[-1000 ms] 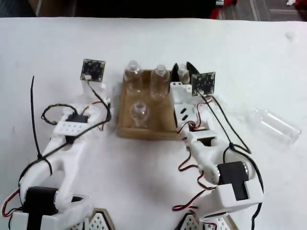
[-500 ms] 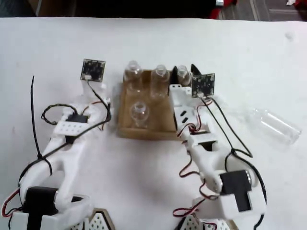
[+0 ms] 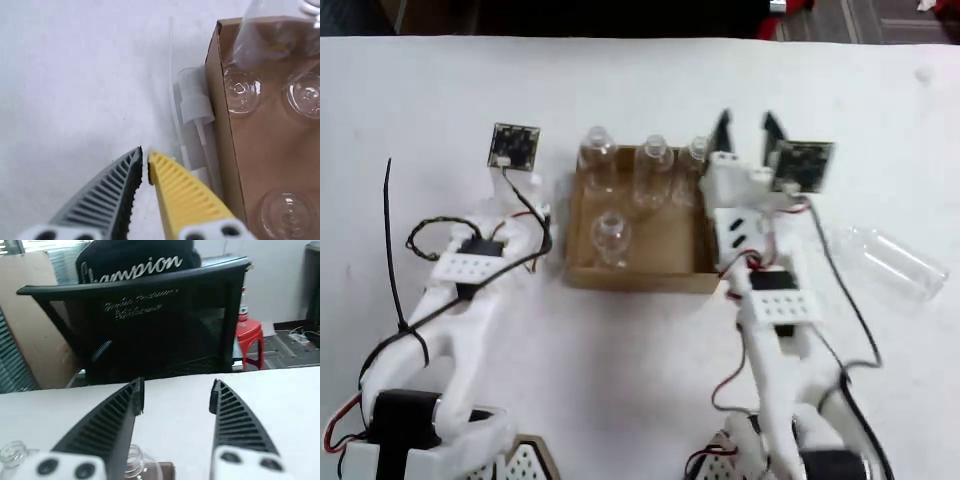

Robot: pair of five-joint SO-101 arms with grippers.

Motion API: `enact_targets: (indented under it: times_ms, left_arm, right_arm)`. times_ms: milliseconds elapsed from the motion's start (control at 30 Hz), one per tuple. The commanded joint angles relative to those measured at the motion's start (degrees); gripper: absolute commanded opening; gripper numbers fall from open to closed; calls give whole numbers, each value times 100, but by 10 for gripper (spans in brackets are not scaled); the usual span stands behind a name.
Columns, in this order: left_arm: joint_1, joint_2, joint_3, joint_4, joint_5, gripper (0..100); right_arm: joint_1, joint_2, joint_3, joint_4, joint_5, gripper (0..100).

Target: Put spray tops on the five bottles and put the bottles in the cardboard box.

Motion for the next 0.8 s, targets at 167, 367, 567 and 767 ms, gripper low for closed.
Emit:
enact_targets:
  times_ms: [167,367,567,767]
  left_arm:
    - [57,-22,-53,-132,-79,24]
    - [40,-22,-35,-132,-79,24]
    - [57,-22,-26,-132,-79,24]
    - [48,-22,-26,-132,-79,24]
  right_arm:
    - [1675,-1367,-1495,3266,-18,190]
    - [2413,180,-3587,5235,1565,190]
    - [2844,1938,-5178,7020,3930,190]
    - [2976,3204,-5679,8154,6725,190]
